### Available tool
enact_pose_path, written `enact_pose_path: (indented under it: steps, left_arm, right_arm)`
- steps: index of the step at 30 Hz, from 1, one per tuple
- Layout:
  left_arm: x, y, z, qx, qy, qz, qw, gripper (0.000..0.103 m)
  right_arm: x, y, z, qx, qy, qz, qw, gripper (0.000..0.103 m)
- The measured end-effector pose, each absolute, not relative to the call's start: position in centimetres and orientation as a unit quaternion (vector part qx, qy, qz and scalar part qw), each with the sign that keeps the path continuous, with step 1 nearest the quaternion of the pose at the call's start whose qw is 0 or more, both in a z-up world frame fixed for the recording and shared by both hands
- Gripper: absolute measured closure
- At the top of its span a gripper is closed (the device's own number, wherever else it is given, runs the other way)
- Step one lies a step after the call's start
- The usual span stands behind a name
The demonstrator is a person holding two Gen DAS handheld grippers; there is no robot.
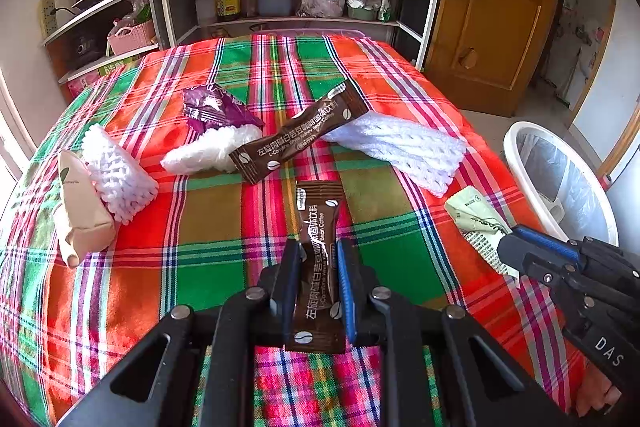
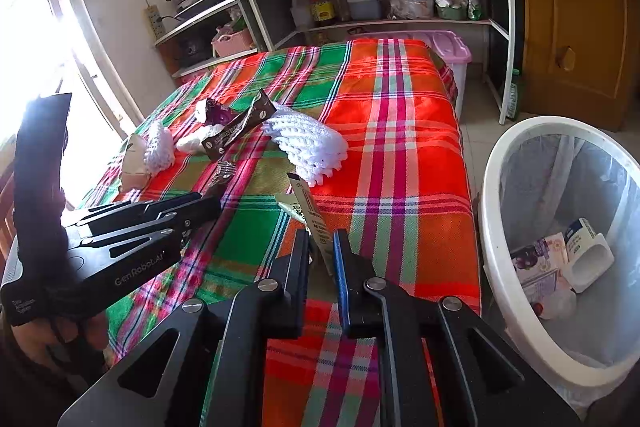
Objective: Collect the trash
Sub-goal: 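Carry the packet and brown snack bar over the trash bin with both tools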
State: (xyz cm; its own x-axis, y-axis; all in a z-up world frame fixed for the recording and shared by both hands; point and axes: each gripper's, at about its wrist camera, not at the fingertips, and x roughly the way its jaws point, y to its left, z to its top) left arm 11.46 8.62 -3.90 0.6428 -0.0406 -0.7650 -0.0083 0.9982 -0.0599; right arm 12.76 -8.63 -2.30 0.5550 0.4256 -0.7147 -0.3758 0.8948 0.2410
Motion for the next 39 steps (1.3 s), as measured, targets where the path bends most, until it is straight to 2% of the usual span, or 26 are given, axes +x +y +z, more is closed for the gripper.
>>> enact_pose_path:
  steps: [18,39]
  left_arm:
    - [9.2,5.9,-0.4,-0.025,0.382,-0.046,0.923,0.083]
    - [10.6,-5.6,2.4,0.012,0.358,-0.135,0.924,0.083]
  right_arm:
    - [11.3,-11.3,-0.5,0.066,0.386,0.223,0.893,0.092]
    - [10.5,-22.5,2.3,0.097,0.341,0.117,0.928,0.091]
